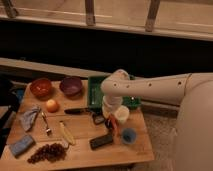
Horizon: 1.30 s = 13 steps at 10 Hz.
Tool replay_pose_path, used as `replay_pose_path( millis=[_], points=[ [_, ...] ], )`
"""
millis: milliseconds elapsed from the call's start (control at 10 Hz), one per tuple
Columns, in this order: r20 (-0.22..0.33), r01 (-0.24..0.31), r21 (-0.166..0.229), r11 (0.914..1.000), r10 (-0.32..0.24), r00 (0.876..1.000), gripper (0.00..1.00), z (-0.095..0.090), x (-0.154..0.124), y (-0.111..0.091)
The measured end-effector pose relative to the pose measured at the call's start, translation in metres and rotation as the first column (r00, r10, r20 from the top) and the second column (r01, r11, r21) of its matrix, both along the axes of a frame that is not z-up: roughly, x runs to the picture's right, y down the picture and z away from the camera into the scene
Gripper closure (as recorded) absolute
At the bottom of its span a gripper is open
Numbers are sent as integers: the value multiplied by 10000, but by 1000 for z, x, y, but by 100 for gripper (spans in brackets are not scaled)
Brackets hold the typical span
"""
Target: Place pepper in metal cup
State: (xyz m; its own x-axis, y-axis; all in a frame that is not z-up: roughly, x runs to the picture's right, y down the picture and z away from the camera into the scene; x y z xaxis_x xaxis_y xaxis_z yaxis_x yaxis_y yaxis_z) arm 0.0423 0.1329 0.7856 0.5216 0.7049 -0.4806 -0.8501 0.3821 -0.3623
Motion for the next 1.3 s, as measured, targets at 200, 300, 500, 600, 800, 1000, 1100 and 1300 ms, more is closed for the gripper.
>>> replay_pose_path(
  millis=[200, 300, 500, 600, 800, 1000, 1100, 1300],
  points=[
    [7, -13, -8, 10000, 13, 10000, 61, 0, -1, 0],
    [14, 5, -97, 10000, -4, 10000, 61, 1, -2, 1],
    [-15, 38, -102, 9999, -38, 10000, 54, 0, 1, 1],
    [-13, 36, -117, 9999, -36, 10000, 46, -1, 1, 1],
    [-20, 14, -151, 9999, -14, 10000, 34, -1, 0, 2],
    [-37, 206, -528, 9984, -208, 9998, 34, 8, -4, 16],
    [65, 284, -652, 9975, -281, 9996, 34, 15, -10, 24],
    [103, 393, -626, 9973, -387, 9992, 34, 19, -13, 25]
  ],
)
